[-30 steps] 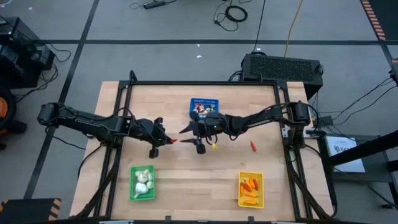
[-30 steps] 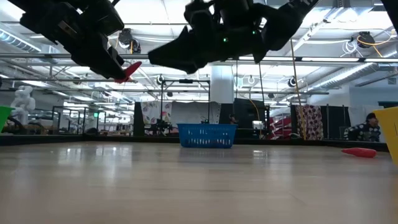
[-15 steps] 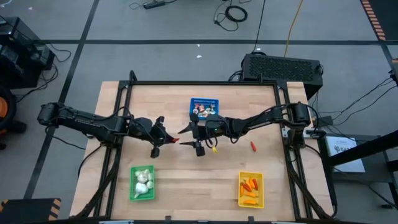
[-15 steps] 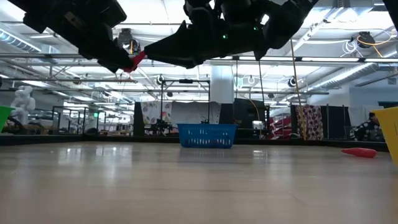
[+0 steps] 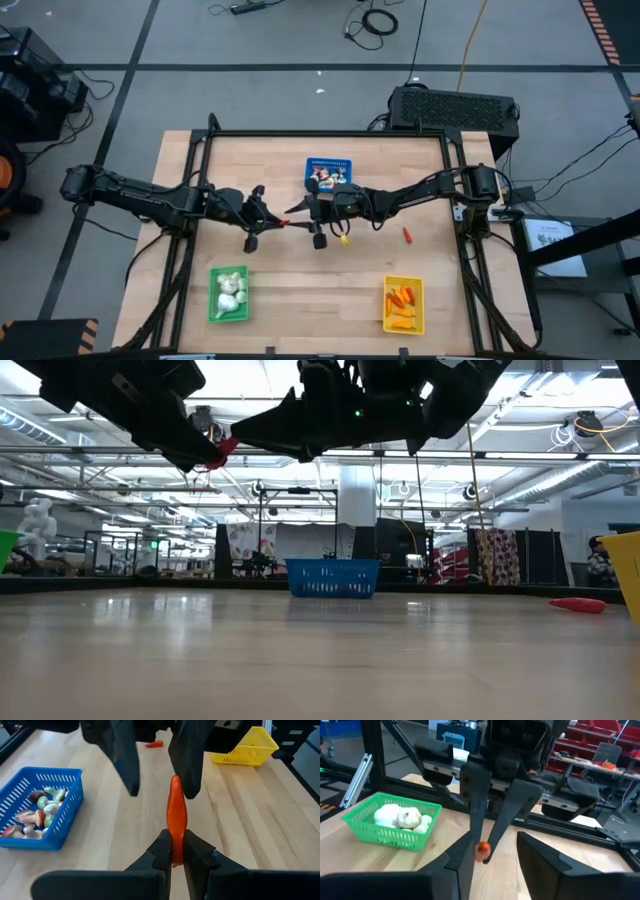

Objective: Sort produce into baskets
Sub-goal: Put the orange chili pepper into the yellow bin

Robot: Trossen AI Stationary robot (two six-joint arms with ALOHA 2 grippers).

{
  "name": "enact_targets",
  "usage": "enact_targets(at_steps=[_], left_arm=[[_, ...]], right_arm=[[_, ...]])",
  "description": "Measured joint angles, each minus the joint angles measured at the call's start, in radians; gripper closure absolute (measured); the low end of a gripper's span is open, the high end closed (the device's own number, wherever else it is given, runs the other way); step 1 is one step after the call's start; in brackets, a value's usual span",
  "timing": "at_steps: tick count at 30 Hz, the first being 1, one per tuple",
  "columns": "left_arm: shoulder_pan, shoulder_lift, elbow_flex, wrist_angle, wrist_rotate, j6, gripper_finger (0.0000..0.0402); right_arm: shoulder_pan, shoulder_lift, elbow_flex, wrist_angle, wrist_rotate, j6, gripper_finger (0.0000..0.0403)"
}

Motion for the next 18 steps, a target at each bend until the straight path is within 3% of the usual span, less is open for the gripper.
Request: enact_targets(at_steps=[7, 14, 18], left_arm=[[0.0, 0.0, 0.0, 0.0, -0.041, -0.001, 0.0366], [-0.001, 0.0, 0.0, -0.003, -0.091, -0.001, 0.0366], [-0.001, 0.0, 0.0, -0.003, -0.091, -0.002, 0.0361]], right_arm=[[0.002, 0.0, 0.0, 0.007, -0.001, 0.001, 0.031], [0.002, 0.0, 0.001, 0.001, 0.006, 0.003, 0.0393], [0.002, 0.0, 0.001, 0.0, 0.004, 0.003, 0.0394]])
